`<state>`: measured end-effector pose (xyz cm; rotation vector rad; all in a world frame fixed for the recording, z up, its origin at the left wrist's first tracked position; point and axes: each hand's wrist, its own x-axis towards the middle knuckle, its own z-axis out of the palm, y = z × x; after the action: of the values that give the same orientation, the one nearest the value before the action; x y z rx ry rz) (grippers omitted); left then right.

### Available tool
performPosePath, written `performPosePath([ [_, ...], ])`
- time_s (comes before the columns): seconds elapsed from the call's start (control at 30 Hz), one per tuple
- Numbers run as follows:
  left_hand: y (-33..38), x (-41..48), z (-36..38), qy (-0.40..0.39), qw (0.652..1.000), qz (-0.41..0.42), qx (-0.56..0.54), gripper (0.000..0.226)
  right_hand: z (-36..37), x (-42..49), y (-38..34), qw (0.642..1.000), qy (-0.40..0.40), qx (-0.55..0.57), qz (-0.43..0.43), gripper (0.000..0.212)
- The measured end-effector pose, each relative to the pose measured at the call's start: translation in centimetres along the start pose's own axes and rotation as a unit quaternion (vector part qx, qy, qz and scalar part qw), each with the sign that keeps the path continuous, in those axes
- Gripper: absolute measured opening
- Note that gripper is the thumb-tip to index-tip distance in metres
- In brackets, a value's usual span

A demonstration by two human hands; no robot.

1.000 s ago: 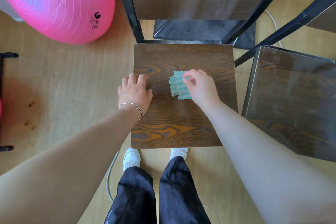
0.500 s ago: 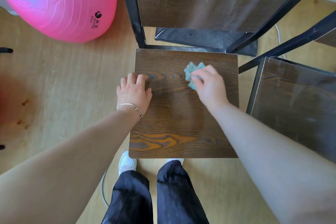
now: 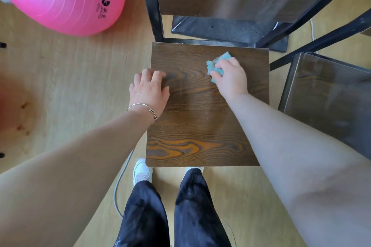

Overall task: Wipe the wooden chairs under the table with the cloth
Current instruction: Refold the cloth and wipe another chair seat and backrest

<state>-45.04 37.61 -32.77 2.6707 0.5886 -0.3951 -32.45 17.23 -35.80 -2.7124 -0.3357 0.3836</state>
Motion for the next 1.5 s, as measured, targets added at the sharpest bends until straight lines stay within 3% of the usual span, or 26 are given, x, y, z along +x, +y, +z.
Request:
performPosePath([
  [0.2, -1.9, -2.5, -0.2, -0.008, 1.0, 0.014, 0.004, 0.038, 3.8, -6.8, -4.2, 0.991, -0.054, 0.049, -0.109, 0.004],
  [0.47, -4.4, -6.3, 0.2, -0.028, 0.999, 0.028, 0.022, 0.038, 9.8, -22.3, -6.7, 0.954, -0.148, 0.047, -0.256, 0.018],
  [0.63, -5.0, -8.2, 1.0, -0.043, 0.998, 0.02, 0.04, 0.037, 9.5, -23.9, -6.7, 0.954, -0.191, 0.126, -0.193, 0.011],
  [0.73, -4.7, -8.2, 1.4, -0.04, 0.998, 0.01, 0.043, 0.038, 5.7, -20.0, -4.9, 0.971, -0.08, 0.177, -0.139, 0.014],
  [0.8, -3.7, -7.8, 1.6, -0.037, 0.998, 0.01, 0.045, 0.038, 2.7, -15.6, -1.9, 0.982, 0.03, 0.165, -0.082, 0.014],
  [0.87, -2.3, -7.0, 1.7, -0.034, 0.998, 0.011, 0.045, 0.037, -0.4, -11.1, 1.5, 0.988, 0.079, 0.134, -0.015, 0.014],
  [1.0, 0.8, -4.8, 2.0, -0.026, 0.999, 0.014, 0.041, 0.037, -4.5, -4.1, 7.4, 0.993, 0.052, 0.045, 0.093, 0.018],
  [1.17, 3.0, -2.6, 2.4, -0.015, 0.999, 0.008, 0.036, 0.037, -4.8, -1.4, 9.3, 0.985, 0.011, 0.053, 0.163, 0.029],
  [1.33, 2.6, -2.3, 2.3, -0.022, 1.0, 0.002, 0.022, 0.038, -3.4, -3.3, 7.9, 0.989, 0.01, 0.039, 0.143, 0.022],
  [1.5, 0.2, -4.2, 2.1, -0.036, 0.999, 0.002, 0.039, 0.037, 0.2, -9.4, 3.8, 0.996, -0.029, 0.07, 0.04, 0.012],
])
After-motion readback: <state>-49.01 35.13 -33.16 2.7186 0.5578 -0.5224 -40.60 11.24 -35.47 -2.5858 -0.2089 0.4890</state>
